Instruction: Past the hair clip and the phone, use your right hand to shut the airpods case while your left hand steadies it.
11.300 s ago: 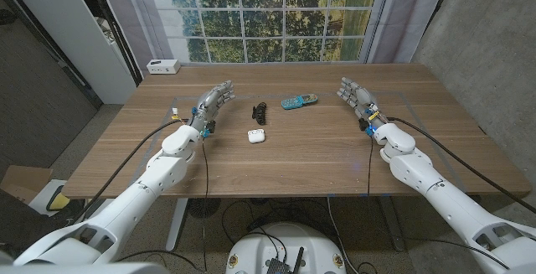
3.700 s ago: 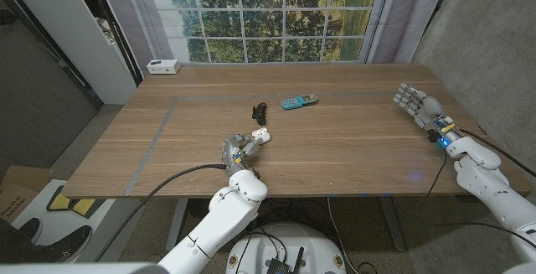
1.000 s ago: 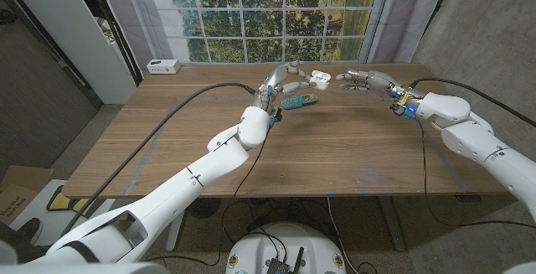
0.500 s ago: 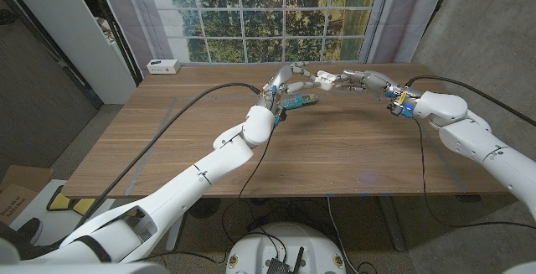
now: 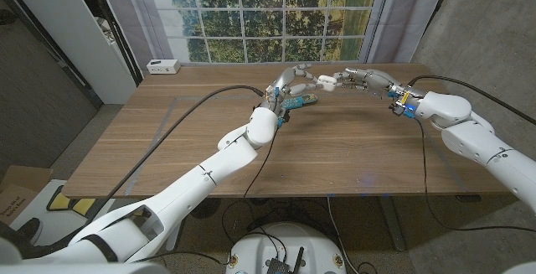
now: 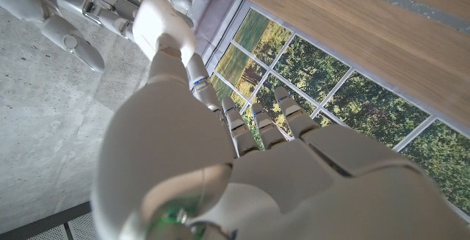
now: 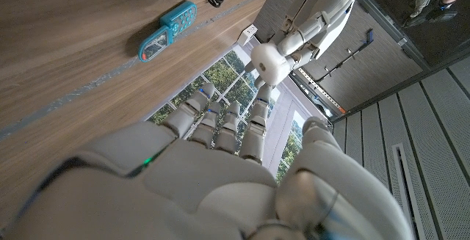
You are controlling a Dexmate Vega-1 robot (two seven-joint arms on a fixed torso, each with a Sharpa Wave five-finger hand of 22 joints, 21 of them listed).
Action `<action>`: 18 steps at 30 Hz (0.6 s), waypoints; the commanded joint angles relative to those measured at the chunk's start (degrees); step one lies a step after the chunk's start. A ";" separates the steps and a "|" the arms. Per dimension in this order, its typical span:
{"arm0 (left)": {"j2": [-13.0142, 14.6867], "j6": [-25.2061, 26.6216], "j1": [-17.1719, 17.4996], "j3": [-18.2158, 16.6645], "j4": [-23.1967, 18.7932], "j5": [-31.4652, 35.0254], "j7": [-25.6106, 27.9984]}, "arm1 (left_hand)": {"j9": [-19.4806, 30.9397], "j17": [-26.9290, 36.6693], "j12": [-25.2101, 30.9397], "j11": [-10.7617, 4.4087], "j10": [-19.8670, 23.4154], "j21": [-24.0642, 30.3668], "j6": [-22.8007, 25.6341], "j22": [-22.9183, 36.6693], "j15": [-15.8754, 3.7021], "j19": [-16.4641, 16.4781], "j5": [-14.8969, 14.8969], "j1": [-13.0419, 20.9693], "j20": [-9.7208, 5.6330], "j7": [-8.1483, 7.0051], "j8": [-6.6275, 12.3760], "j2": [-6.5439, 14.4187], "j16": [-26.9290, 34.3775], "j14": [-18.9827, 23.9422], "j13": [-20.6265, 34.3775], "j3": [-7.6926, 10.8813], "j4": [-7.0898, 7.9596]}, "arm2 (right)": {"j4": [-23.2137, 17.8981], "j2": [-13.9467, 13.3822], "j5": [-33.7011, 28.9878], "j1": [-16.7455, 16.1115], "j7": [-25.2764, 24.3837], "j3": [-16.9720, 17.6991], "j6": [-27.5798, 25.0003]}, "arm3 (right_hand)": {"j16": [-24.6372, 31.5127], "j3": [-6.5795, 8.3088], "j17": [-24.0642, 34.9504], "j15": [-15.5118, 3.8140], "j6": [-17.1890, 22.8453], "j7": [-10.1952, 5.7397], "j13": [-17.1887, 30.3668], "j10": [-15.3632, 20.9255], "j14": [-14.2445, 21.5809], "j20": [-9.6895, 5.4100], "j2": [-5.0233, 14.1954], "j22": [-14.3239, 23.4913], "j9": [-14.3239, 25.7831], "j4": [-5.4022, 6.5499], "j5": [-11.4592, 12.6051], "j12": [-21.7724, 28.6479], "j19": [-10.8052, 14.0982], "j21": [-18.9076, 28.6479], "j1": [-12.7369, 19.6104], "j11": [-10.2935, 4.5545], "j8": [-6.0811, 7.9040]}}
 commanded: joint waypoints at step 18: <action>-0.14 -4.87 0.34 -1.33 1.61 -3.71 -0.85 | 12.05 0.19 0.41 -0.05 0.19 0.55 0.78 0.18 -3.95 0.46 -0.54 2.30 0.19 -0.42 0.28 2.75 0.36 0.17 0.05 0.36 0.18 | 0.17 3.05 0.54 -4.50 -9.89 4.65 6.04 | 0.64 0.91 -0.40 -1.52 -1.90 -0.62 0.13 0.72 3.32 -0.10 0.06 0.14 -0.07 -0.43 0.57 0.26 1.19 0.50 -0.11 -0.04 -1.43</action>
